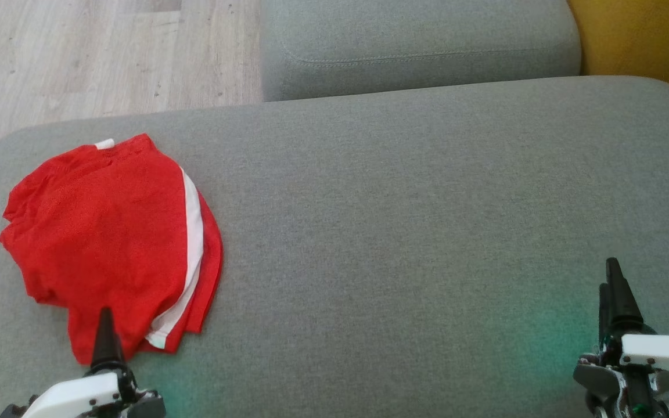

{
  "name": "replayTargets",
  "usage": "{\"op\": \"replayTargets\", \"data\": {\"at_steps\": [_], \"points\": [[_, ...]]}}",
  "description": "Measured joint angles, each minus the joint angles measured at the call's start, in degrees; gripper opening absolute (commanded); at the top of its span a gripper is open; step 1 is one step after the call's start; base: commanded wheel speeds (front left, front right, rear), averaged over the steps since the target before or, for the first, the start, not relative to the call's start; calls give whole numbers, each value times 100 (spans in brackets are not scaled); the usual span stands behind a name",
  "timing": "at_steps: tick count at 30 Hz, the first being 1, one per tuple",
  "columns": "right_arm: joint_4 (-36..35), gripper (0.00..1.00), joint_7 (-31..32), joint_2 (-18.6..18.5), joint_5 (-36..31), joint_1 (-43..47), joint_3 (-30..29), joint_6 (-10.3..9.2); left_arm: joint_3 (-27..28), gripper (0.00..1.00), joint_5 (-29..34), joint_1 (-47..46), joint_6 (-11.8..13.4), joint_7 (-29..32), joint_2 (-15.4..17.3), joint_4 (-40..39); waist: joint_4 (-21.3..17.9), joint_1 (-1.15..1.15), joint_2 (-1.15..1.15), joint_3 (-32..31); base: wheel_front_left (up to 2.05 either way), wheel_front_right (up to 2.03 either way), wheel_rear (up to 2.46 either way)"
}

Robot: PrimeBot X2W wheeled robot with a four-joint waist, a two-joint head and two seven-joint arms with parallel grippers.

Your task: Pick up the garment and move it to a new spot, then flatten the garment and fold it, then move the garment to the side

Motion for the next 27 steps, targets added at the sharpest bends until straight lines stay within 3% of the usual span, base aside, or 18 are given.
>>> {"op": "replayTargets", "data": {"at_steps": [11,16,27], "points": [[-250,100,-155,0,-1125,-19,12,0,186,100,692,-47,9,-174,1,-240,-11,0,0,4,0,0,0],[-399,100,-224,0,-1780,-109,69,0,186,100,1141,-105,133,-252,1,-536,-13,0,0,16,0,0,0],[-656,100,-402,-1,-3014,-155,210,0,-197,100,2358,-101,315,-447,3,-947,-31,0,0,32,0,0,0]]}}
